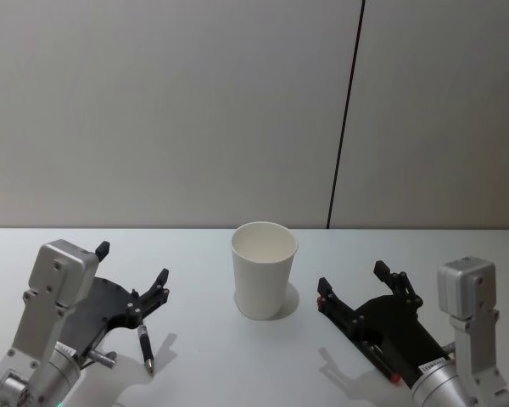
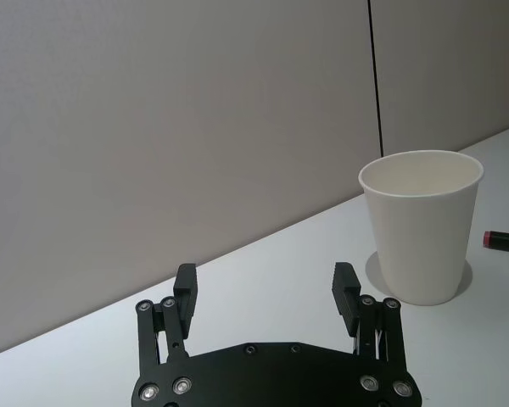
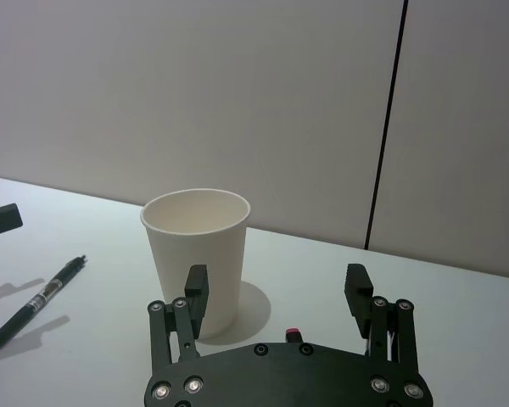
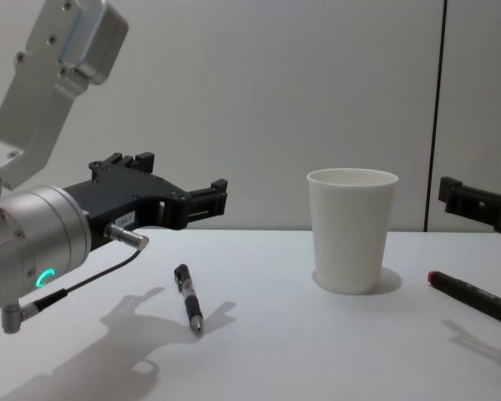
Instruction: Place the pen into the pen holder.
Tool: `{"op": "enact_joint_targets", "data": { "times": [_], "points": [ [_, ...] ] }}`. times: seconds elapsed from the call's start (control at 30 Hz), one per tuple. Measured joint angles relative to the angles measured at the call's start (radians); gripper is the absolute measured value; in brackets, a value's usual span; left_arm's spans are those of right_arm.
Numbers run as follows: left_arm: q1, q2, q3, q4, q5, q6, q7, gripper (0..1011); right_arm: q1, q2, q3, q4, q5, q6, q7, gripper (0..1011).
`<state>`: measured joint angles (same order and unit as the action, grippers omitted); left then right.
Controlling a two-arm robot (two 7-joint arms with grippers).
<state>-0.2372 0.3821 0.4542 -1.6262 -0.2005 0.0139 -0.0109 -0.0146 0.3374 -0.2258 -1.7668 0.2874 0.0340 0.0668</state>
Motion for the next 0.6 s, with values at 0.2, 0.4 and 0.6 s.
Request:
{"op": "enact_joint_targets", "data": {
  "times": [0.2,0.4,0.6],
  "points": [
    [0.000,0.000,0.000,0.000,0.000,0.000,0.000,1001,0.000,0.000,0.000,0.000,0.000,0.000,0.000,1001],
    [0.000,0.000,0.000,0.000,0.000,0.000,0.000,1002,0.000,0.000,0.000,0.000,0.000,0.000,0.000,1001],
    [0.000,0.000,0.000,0.000,0.000,0.000,0.000,1002,0.000,0.000,0.000,0.000,0.000,0.000,0.000,1001]
  ]
}}
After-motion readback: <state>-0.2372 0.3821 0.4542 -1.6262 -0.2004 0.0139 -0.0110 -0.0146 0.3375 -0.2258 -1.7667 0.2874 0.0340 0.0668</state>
